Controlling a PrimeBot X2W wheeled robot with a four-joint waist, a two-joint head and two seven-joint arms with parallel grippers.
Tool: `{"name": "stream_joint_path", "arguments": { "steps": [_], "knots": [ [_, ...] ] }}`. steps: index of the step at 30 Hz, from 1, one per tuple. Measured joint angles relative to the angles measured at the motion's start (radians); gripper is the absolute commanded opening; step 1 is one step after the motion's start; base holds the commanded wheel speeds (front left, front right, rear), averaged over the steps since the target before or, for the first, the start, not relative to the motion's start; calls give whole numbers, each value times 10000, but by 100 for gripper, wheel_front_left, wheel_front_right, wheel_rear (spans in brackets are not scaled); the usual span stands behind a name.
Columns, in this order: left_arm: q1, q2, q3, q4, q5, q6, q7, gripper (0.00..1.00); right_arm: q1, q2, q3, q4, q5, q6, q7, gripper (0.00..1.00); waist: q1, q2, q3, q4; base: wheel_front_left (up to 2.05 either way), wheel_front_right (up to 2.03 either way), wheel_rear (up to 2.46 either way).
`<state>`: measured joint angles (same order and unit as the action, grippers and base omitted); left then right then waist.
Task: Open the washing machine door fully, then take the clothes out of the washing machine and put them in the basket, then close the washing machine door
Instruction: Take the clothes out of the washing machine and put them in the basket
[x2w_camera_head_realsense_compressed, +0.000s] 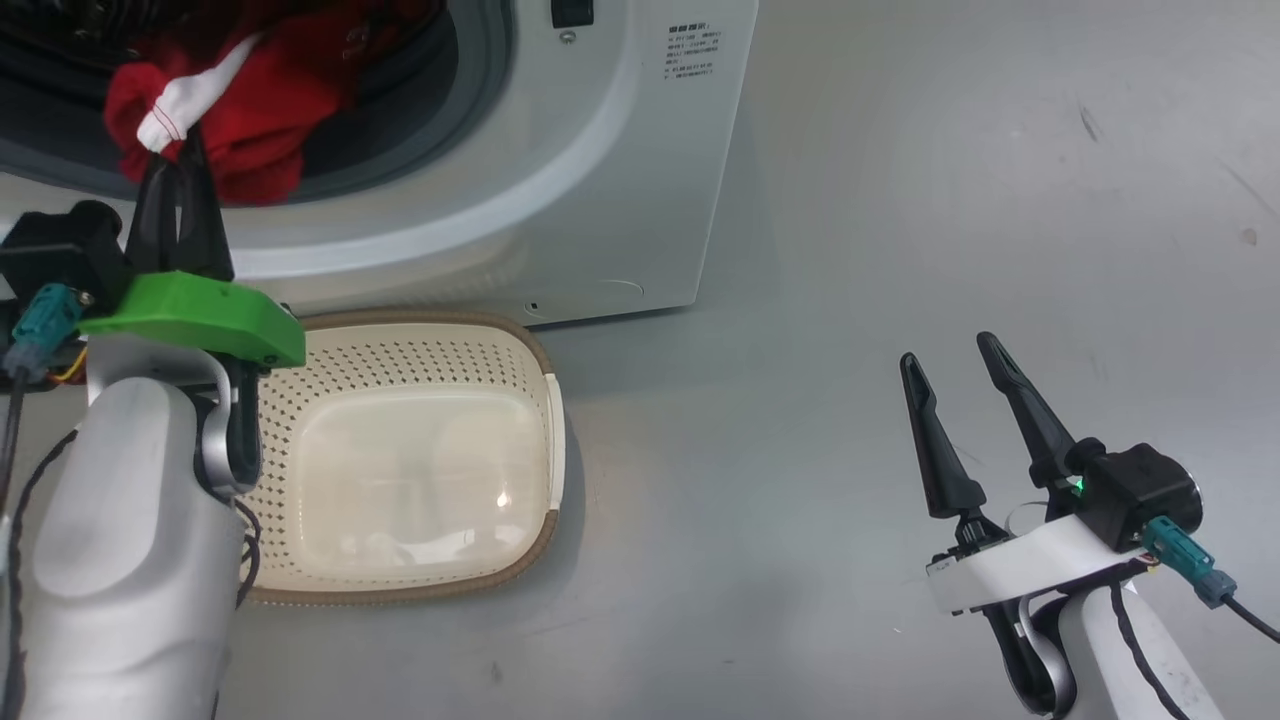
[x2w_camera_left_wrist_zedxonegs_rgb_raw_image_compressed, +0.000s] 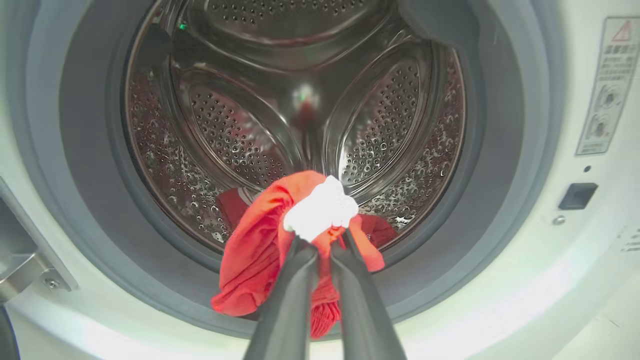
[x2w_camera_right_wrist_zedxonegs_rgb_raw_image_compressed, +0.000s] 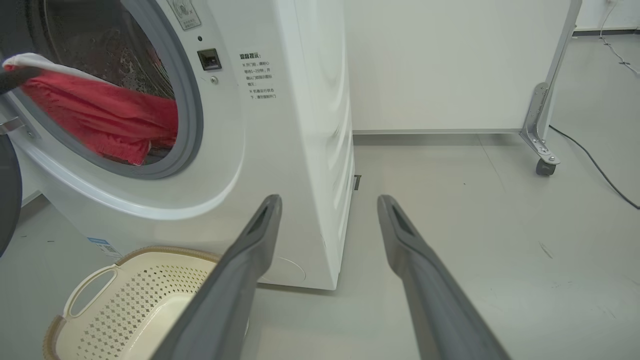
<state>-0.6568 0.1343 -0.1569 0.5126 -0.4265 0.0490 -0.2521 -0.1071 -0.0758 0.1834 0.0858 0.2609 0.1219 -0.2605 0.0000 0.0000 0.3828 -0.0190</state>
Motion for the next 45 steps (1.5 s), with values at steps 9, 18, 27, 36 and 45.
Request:
{"name": "stream_joint_path", "arguments": {
  "steps": [9, 18, 27, 36, 45],
  "knots": [
    [1158, -341, 376, -1812, 347, 180, 0, 0, 575, 59, 15, 79, -44, 0, 0, 100, 0, 0, -903, 108, 0, 0, 0],
    [2368, -548, 600, -3503, 834, 351, -2, 0, 1014, 128, 13, 71, -96, 0, 0, 100, -1, 0, -1578, 229, 0, 0, 0],
    [3353, -711, 545, -4602, 1049, 430, -2, 0, 1227, 148, -58, -4, -159, 0, 0, 100, -1, 0, -1935, 483, 0, 0, 0],
    [4349, -792, 508, -5018, 1120, 474, -2, 0, 1372, 180, 113, -79, -186, 0, 0, 100, -1, 0, -2035, 615, 0, 0, 0],
    [5146, -855, 244, -4780, 1064, 518, -2, 0, 1360, 186, 284, -301, -199, 0, 0, 100, 0, 0, -1712, 579, 0, 0, 0]
  ]
}}
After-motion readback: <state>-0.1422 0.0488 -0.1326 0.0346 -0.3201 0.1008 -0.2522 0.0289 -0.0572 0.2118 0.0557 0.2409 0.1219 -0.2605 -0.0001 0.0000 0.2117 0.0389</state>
